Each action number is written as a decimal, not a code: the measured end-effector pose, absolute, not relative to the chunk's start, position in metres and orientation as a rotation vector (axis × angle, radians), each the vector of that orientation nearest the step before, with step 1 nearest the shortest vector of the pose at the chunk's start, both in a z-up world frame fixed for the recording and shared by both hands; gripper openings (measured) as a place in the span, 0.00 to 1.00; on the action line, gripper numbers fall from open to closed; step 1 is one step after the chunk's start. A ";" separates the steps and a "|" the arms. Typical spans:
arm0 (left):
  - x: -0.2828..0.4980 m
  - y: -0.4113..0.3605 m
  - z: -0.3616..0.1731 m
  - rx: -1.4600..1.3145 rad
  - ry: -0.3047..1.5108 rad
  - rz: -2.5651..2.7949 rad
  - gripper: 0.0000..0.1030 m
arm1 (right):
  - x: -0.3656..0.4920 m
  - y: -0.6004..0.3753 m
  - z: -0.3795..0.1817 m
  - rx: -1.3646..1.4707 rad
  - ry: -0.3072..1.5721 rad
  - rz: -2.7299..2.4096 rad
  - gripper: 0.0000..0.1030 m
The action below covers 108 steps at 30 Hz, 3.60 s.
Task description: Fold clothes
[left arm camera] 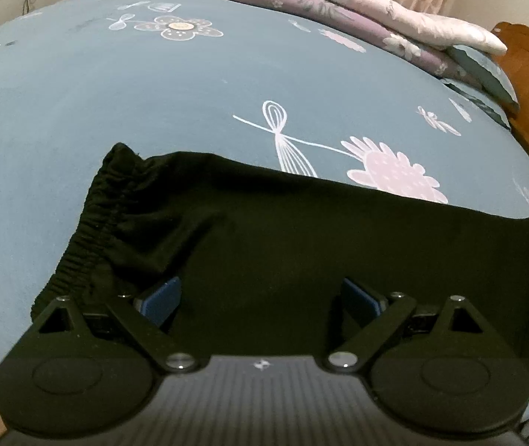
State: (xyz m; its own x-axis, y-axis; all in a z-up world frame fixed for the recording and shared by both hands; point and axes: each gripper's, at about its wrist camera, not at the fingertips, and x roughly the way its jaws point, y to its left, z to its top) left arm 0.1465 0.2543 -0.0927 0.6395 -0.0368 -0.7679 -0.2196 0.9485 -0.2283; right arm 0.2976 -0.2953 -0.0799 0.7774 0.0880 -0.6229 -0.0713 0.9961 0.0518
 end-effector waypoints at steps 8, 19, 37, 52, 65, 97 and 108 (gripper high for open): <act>0.147 0.252 -0.093 -0.308 0.877 0.102 0.93 | 0.301 -0.342 -0.089 0.067 0.718 -0.040 1.00; 0.148 0.251 -0.095 -0.301 0.872 0.097 0.95 | 0.256 -0.379 -0.083 0.064 0.681 -0.169 1.00; 0.139 0.230 -0.075 -0.240 0.851 0.089 0.98 | 0.188 -0.347 -0.069 0.061 0.627 -0.077 1.00; 0.107 0.211 -0.062 -0.187 0.855 0.089 0.98 | 0.174 -0.300 -0.109 -0.037 0.723 -0.030 1.00; 0.092 0.219 -0.087 -0.201 0.927 0.120 0.98 | 0.147 -0.260 -0.094 -0.093 0.737 0.097 1.00; 0.120 0.180 -0.088 -0.169 0.971 0.049 0.98 | 0.133 -0.243 -0.087 -0.081 0.722 0.182 1.00; 0.102 0.180 -0.094 -0.152 0.921 0.053 0.98 | 0.135 -0.217 -0.107 -0.112 0.738 0.255 1.00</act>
State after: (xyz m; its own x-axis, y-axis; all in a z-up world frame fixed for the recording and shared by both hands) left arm 0.1017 0.1799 -0.0938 0.6042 -0.0197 -0.7966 -0.1102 0.9880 -0.1080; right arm 0.1351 -0.2169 -0.1072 0.7103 0.1906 -0.6776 -0.2688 0.9631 -0.0109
